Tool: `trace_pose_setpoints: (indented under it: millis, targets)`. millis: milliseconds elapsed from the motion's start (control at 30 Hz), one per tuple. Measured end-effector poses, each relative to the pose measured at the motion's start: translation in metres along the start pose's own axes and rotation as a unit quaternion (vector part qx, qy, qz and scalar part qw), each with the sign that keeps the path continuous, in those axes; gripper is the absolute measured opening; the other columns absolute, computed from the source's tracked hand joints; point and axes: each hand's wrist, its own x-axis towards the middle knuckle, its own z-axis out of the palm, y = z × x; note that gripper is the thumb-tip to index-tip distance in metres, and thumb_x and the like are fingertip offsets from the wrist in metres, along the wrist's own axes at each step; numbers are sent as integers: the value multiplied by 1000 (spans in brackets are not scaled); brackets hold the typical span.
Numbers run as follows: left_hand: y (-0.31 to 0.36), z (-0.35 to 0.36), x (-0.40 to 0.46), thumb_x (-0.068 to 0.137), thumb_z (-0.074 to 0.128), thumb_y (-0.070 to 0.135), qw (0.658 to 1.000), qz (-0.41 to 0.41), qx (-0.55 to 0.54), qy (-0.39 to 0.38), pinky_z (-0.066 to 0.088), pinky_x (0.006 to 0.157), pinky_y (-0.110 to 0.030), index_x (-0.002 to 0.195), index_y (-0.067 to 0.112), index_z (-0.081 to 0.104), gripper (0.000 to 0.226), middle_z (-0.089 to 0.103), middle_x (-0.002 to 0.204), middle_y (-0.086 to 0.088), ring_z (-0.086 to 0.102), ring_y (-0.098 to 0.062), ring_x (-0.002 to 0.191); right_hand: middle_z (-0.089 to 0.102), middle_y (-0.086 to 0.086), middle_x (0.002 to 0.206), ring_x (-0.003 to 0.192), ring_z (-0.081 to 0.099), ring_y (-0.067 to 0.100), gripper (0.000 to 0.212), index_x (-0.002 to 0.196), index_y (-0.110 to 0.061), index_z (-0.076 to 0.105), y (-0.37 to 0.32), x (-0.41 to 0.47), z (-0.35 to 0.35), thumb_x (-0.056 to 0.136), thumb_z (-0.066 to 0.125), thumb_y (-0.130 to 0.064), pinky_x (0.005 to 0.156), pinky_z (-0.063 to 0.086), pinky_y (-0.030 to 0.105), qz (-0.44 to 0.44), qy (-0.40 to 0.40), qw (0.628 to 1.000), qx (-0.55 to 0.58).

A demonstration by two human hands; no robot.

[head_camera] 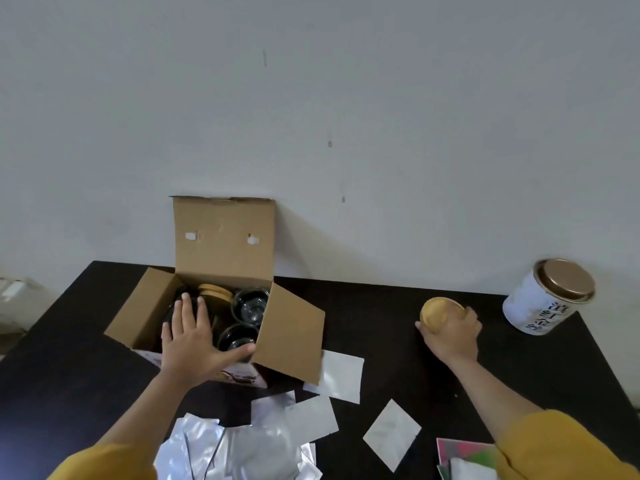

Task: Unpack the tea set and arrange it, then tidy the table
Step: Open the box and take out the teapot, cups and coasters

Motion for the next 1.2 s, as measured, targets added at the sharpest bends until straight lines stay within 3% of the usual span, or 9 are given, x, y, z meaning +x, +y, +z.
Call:
trace_pose_setpoints:
  millis: [200, 433, 567, 667, 800, 967, 1200]
  targets:
    - [-2, 3, 1, 36, 16, 105, 1000, -1, 4, 2, 10, 115, -53, 151, 7, 9, 151, -3, 158, -17, -3, -32, 146, 12, 16, 152, 138, 17, 38, 78, 136, -13, 41, 7, 28, -4, 76, 73, -52, 97, 43, 51, -2, 2, 1000, 8]
    - [-3, 5, 2, 38, 15, 104, 1000, 0, 3, 10, 12, 114, -54, 150, 6, 15, 149, 3, 158, -18, 2, -33, 146, 24, 16, 140, 130, 30, 36, 88, 135, -10, 39, 1, 38, -4, 71, 74, -58, 98, 45, 48, 13, -6, 1000, -6]
    - [-3, 4, 2, 39, 15, 104, 1000, 3, 3, 9, 13, 114, -55, 150, 6, 15, 148, 4, 158, -18, 3, -34, 146, 15, 23, 154, 143, 16, 40, 103, 145, -11, 25, -1, 33, -14, 70, 71, -65, 117, 21, 48, -4, -33, 997, -64]
    - [-3, 2, 1, 38, 14, 104, 1000, 6, -7, 6, 13, 114, -56, 150, 6, 13, 150, 2, 158, -19, 2, -35, 146, 5, 22, 157, 146, 3, 39, 103, 149, -15, 16, -7, 15, -17, 74, 69, -63, 118, 11, 49, -17, -40, 998, -52]
    - [0, -3, -1, 34, 9, 105, 1000, 5, -10, -8, 11, 115, -54, 150, 6, 10, 153, -2, 158, -19, -2, -33, 146, 8, 16, 159, 147, 5, 34, 92, 151, -17, 18, -32, -26, -16, 82, 65, -55, 117, 19, 49, -53, -56, 997, 14]
    - [4, -13, -5, 30, 3, 105, 999, 9, -20, -33, 11, 114, -54, 150, 4, 6, 157, -4, 157, -21, -4, -34, 146, 22, 7, 157, 145, 20, 23, 73, 149, -17, 29, -95, -94, -15, 89, 62, -44, 113, 29, 39, -152, -76, 981, 90]
    - [-4, -23, -5, 29, 11, 106, 995, 38, -28, -88, 4, 115, -56, 147, 1, -14, 160, -22, 153, -25, -18, -38, 142, 54, -1, 131, 119, 50, 14, 46, 133, -16, 52, -223, -167, -6, 92, 59, -35, 97, 43, 27, -285, -93, 945, 132]
